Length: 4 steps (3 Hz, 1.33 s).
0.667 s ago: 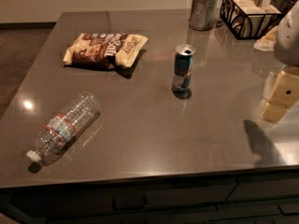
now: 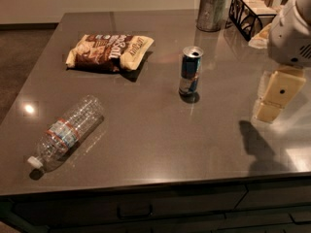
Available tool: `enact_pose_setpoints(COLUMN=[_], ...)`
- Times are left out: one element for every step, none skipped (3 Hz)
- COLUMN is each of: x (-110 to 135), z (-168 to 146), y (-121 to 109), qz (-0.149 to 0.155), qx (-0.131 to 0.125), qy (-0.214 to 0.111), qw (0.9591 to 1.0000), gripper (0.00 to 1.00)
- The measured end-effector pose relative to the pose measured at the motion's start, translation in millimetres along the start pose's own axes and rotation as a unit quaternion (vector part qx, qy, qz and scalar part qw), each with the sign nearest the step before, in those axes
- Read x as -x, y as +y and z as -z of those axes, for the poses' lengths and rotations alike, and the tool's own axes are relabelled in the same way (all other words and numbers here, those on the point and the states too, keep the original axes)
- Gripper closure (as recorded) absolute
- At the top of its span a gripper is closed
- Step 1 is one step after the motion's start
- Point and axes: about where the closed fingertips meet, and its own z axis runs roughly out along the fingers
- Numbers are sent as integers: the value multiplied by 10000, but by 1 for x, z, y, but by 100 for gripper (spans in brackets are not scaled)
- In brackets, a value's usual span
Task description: Move water bottle near redbull can
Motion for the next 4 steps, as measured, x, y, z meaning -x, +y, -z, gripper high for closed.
enact_pose_setpoints(x=[45, 111, 161, 203], z=[-15, -40, -59, -74], y=[-8, -10, 0, 16], qz=[433, 1106, 1663, 2158], qx=[-9, 101, 263, 448], qy=[-211, -411, -548, -612], qw=[9988, 9930, 9842, 9735], gripper=[0, 0, 0, 0])
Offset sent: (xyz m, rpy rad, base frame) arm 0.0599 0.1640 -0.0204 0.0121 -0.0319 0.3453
